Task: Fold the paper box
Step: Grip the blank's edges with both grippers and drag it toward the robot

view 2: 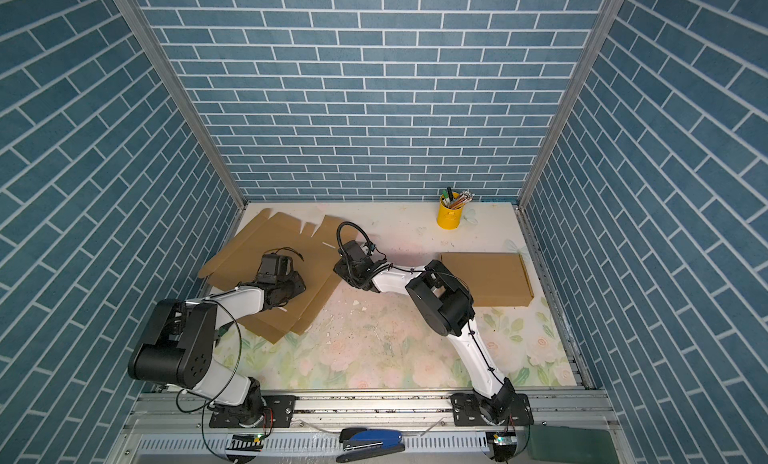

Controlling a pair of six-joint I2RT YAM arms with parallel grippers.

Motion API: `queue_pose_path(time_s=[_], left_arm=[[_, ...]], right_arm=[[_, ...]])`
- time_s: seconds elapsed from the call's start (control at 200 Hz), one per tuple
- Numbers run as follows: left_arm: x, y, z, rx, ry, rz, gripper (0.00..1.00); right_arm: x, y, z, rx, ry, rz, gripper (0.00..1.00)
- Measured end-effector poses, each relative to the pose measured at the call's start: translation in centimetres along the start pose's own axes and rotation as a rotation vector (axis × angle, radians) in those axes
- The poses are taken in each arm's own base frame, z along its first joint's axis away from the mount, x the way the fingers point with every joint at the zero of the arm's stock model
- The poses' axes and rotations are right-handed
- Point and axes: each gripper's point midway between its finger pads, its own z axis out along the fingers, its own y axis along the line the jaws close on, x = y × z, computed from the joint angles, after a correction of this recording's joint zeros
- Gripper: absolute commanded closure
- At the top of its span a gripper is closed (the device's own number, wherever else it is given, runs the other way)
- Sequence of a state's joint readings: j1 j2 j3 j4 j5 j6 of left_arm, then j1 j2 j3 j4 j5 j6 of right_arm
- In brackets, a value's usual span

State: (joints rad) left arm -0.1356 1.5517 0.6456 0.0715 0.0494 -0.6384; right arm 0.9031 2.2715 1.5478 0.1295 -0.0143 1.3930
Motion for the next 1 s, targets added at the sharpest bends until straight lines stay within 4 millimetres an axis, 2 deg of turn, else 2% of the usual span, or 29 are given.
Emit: queue_pose_path(time_s=[0.18,0.3,0.42,0.52,0.59,0.72,0.82,0.925,1.0], left_arm=[[-0.2,-0.5,0.3,0.036,-0.019,-0.022,0.69],[-0.3,-0.7,0.5,0.052,-0.023,-0.028,0.71],[-0.2,-1.0,0.3,0.055,-0.004,-0.021,0.66],[-0.4,-1.7,-0.9,0.06,0.024,0.003,0.6],[-2.0,-3.1,-2.9,0.086,0.002,0.034,0.57],[-6.5,-7.0,-8.4,0.183,-0.102,0.111,0.55],[-8.8,-9.6,-12.7,0.253,-0.171,0.176,0.54],[-9.1,-11.5,-15.9,0.3,-0.185,0.251,0.53],[-7.9,-12.9,-17.2,0.329,-0.16,0.32,0.53]], right_arm=[[0.3,0.0,0.3,-0.006,0.002,0.0,0.7],[0.6,-0.2,0.8,-0.001,0.006,-0.012,0.86],[0.6,0.3,1.0,-0.02,-0.001,-0.005,0.99],[0.0,0.1,0.6,-0.026,-0.011,-0.009,1.0],[-0.5,-0.4,-0.2,-0.022,-0.005,-0.022,1.0],[-3.5,-1.2,-3.2,0.004,0.045,-0.09,1.0],[-7.1,-1.6,-7.7,0.021,0.078,-0.176,1.0],[-10.3,-2.7,-13.0,0.055,0.124,-0.282,1.0],[-11.9,-4.8,-16.5,0.12,0.164,-0.36,1.0]])
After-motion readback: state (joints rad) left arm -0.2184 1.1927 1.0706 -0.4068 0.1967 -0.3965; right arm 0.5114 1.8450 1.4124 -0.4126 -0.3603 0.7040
